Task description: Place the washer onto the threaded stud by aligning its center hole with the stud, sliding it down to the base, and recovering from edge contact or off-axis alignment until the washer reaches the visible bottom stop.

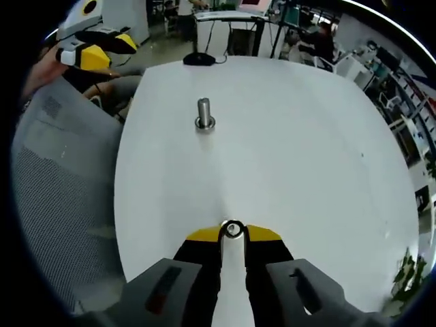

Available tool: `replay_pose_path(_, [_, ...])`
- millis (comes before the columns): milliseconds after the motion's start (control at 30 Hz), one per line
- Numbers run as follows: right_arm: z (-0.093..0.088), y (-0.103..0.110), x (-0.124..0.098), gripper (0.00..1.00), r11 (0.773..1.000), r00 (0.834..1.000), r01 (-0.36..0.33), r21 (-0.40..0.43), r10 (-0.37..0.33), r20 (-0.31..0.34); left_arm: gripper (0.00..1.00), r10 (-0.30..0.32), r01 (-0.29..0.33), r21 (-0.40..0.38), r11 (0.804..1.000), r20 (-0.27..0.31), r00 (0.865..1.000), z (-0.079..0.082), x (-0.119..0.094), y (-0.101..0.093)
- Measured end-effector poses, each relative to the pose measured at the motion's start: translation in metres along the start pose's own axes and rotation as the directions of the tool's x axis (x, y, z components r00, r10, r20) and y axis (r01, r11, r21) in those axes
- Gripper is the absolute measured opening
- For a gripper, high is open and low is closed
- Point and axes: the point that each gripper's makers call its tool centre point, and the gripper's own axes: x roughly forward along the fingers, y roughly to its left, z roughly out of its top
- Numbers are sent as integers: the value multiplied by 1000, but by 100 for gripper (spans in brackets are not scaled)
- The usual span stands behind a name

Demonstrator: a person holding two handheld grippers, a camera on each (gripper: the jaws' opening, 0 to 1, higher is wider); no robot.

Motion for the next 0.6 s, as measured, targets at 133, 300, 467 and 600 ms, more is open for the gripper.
replay_pose_path(133, [-1, 1, 6, 13, 1000, 1000, -12, -5, 12, -17, 24, 2, -2, -3, 1000, 0, 1000, 0, -1, 0])
replay_pose_path(300, [-2, 4, 10, 13, 999, 999, -25, -21, 24, -34, 24, 1, -1, -6, 1000, -1, 1000, 0, 0, 1])
replay_pose_path(467, [-6, 4, 16, 13, 999, 998, -38, -23, 37, -53, 24, 2, -2, -11, 1000, -4, 1000, -1, 0, 2])
replay_pose_path(600, [-10, 4, 26, 13, 998, 996, -49, -32, 46, -74, 24, 1, -1, -12, 1000, -9, 1000, -2, 1, 1])
